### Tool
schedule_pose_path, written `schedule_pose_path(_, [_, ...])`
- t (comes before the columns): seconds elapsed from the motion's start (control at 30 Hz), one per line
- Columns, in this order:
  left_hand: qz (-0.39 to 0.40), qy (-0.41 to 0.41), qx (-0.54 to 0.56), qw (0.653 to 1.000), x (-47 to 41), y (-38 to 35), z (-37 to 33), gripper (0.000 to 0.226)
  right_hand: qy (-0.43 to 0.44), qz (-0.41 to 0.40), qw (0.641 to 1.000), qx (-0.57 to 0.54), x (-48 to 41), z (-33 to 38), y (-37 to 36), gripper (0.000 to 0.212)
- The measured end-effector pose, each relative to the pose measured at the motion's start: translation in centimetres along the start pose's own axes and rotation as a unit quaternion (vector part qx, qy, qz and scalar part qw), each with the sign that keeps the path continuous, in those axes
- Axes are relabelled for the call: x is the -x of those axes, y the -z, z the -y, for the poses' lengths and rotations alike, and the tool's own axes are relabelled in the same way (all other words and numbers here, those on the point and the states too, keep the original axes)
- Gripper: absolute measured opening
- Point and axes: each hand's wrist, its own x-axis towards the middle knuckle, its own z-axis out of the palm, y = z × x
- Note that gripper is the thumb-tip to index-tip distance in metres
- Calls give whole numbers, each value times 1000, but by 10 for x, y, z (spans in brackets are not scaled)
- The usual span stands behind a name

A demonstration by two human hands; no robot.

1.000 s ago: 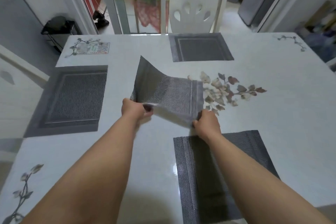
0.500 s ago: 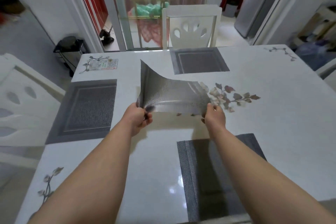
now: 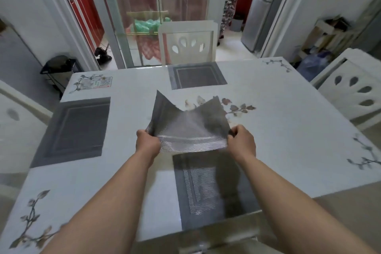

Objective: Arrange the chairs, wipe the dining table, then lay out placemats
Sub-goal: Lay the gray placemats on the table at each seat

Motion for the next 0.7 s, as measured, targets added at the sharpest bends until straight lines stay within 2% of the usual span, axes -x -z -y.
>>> schedule_pose_path(0.13, [-15,-10,14,1000,44,-40,-2,37,4,-4,1000,14,11,-40,38,9])
schedule_pose_path(0.37, [-64,-23,-16,998,137,-116,-4,18,11,-11,1000,14,29,-129,124,11])
schedule_pose_path(0.5, [-96,-34,-65,993,192,-165,-3,26,27,-18,999,18,45,-185,176,9])
schedule_pose_path(0.7, [-32,-102,-33,994,260,-237,-8,14,22,-68,997,32,58,-261,255,9])
